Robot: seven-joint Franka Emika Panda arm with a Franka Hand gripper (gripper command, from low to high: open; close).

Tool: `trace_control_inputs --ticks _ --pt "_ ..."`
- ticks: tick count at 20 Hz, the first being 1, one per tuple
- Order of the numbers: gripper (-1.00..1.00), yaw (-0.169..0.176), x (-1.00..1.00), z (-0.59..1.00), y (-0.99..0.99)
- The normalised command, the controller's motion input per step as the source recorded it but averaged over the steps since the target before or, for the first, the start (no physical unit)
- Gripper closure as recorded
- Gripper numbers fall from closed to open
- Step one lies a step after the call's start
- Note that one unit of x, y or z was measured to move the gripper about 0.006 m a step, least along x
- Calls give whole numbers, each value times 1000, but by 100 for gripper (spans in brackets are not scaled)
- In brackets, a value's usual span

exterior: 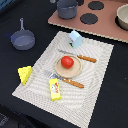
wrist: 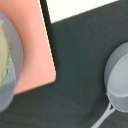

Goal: Interact with the objects in diverse but meaningful ways.

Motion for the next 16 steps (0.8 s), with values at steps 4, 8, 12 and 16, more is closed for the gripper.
trace_control_inputs --ticks 4,8,12,16 --pt "-100 -70 886 -67 -194" --pt "-100 24 731 -154 -440" --pt "-100 122 491 -254 -436" --pt "-100 157 370 -271 -317"
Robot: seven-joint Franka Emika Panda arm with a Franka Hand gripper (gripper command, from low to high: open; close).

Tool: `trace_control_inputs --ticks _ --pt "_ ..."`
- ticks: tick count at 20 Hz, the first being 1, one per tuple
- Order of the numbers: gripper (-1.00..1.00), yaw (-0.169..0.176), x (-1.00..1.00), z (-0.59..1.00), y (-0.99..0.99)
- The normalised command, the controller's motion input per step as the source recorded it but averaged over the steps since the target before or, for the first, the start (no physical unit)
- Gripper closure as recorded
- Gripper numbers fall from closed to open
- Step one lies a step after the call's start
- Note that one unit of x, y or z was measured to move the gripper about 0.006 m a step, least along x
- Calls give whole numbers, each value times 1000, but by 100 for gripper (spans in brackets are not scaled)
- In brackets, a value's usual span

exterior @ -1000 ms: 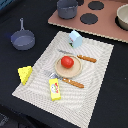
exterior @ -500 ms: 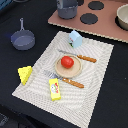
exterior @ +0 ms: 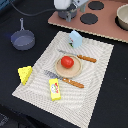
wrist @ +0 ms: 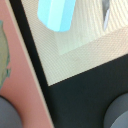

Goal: Interact with the objects in diverse but meaningful ways.

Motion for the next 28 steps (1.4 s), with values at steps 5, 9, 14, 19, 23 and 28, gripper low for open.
trace_control_inputs --ticks 5,9,14,19,23,28 --pt "-100 175 80 -180 6" --pt "-100 179 0 -136 174" --pt "-100 150 1 -140 153" --pt "-100 55 167 -103 239" --pt "-100 43 228 -189 196" --pt "-100 46 167 -270 169"
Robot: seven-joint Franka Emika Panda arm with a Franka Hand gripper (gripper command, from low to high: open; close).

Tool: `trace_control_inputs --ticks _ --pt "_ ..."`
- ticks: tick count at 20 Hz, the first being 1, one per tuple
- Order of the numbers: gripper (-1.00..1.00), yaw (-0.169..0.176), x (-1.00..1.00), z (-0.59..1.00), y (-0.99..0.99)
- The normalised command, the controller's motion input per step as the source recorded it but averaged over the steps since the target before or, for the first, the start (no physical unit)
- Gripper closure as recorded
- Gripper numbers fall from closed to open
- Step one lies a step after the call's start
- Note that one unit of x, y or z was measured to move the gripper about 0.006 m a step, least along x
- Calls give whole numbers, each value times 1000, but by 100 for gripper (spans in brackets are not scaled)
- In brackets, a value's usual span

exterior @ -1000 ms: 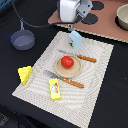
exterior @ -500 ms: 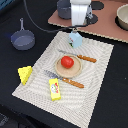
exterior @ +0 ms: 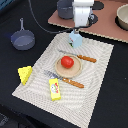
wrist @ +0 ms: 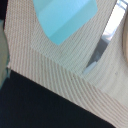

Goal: Interact with the objects in diverse but meaningful ways.

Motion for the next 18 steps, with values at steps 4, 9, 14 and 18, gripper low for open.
trace_control_inputs --ticks 4,9,14,18 --pt "-100 68 97 -308 91" --pt "-100 59 25 -301 54" --pt "-100 58 3 -262 17" --pt "-100 57 0 -258 0"
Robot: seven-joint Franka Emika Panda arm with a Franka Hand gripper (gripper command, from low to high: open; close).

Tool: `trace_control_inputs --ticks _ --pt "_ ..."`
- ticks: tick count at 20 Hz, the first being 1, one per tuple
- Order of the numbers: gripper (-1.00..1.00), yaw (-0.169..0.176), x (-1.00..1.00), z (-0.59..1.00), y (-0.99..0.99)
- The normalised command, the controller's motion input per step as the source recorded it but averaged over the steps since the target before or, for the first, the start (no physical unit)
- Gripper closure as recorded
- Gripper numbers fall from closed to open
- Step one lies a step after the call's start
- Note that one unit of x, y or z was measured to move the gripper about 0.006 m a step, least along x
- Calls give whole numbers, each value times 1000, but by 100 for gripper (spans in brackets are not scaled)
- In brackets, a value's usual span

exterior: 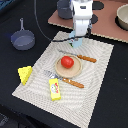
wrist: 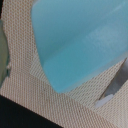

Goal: Interact with the objects in diverse but meaningful ways.

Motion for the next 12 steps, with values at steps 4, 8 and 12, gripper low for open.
trace_control_inputs --ticks 4,8,12 --pt "100 59 5 -249 6" --pt "100 65 14 -263 26" --pt "100 65 6 -259 23"
